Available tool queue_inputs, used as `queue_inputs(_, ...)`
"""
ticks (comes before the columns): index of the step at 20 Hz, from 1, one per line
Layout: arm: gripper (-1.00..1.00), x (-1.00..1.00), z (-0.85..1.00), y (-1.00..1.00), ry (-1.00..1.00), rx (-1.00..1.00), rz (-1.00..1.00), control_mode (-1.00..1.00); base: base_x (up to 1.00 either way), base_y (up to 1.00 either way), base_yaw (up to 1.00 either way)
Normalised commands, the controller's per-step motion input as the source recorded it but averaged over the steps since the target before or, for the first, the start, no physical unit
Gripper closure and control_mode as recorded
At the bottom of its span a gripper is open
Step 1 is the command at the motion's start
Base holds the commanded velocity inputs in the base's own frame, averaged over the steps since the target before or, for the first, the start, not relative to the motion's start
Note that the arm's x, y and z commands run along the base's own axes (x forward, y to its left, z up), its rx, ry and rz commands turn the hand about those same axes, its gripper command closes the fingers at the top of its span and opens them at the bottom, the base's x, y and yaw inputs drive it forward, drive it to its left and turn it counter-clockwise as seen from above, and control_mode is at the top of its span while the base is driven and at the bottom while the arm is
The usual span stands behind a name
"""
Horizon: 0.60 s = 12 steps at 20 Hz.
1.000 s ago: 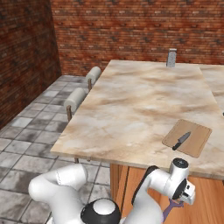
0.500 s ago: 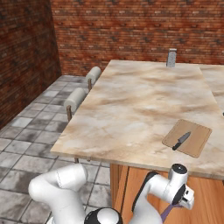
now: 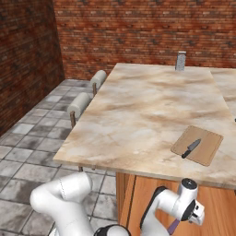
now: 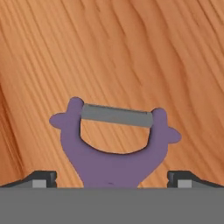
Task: Open the drawer on the right and place the cutting tools on the cutting board.
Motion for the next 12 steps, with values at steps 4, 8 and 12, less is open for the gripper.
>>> queue_inputs(4,-1.00,0.00,-0.21,0.00,0.00,0.00,0.00,-1.00,0.00,0.00,0.00)
queue_inputs(8,1.00,0.00,-0.24,0.00,0.00,0.00,0.00,-1.00,0.00,0.00,0.00)
queue_inputs(12,1.00,0.00,-0.03,0.00,0.02,0.00,0.00,-1.00,0.00,0.00,0.00)
